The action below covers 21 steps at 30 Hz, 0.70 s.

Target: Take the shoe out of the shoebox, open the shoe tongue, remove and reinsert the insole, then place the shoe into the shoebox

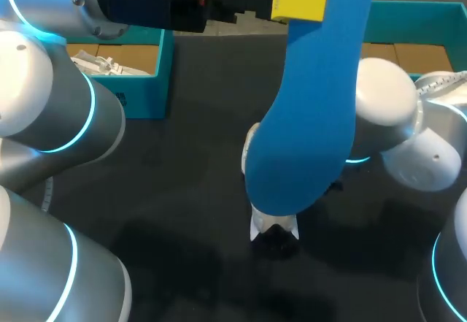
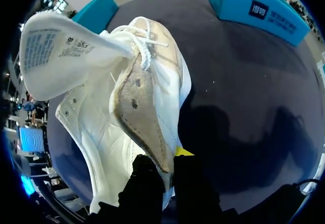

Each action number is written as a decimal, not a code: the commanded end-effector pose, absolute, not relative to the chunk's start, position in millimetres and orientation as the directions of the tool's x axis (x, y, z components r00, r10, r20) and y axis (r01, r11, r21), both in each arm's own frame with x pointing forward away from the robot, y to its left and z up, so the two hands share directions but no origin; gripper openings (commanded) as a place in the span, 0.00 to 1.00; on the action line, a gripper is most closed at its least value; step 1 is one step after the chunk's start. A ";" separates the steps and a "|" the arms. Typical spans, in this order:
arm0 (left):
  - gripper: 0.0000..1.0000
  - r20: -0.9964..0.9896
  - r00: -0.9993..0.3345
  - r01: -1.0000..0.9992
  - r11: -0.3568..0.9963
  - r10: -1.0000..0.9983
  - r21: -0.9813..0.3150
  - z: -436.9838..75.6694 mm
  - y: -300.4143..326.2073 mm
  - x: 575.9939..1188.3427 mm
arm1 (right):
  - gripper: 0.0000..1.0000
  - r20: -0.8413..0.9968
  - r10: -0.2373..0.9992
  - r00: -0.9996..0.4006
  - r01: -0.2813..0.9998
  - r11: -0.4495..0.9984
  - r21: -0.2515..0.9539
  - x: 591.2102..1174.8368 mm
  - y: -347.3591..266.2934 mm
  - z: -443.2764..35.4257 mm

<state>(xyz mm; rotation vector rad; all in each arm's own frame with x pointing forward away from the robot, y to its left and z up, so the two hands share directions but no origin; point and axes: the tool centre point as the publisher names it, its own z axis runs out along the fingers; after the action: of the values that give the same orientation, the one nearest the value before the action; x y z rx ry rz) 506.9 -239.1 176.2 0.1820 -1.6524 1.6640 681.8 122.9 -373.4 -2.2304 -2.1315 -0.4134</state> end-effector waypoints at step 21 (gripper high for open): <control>0.00 0.593 -0.695 -0.603 0.121 0.406 -0.789 175.2 -242.0 499.0 | 0.00 0.261 0.965 0.008 0.996 -0.031 0.086 696.7 117.8 -410.4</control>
<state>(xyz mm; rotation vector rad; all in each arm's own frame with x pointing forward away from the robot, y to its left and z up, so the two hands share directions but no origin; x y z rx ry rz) 506.9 -239.1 176.2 0.1821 -1.6524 1.6640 695.2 118.8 -406.7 -2.1474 -2.1021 -0.3717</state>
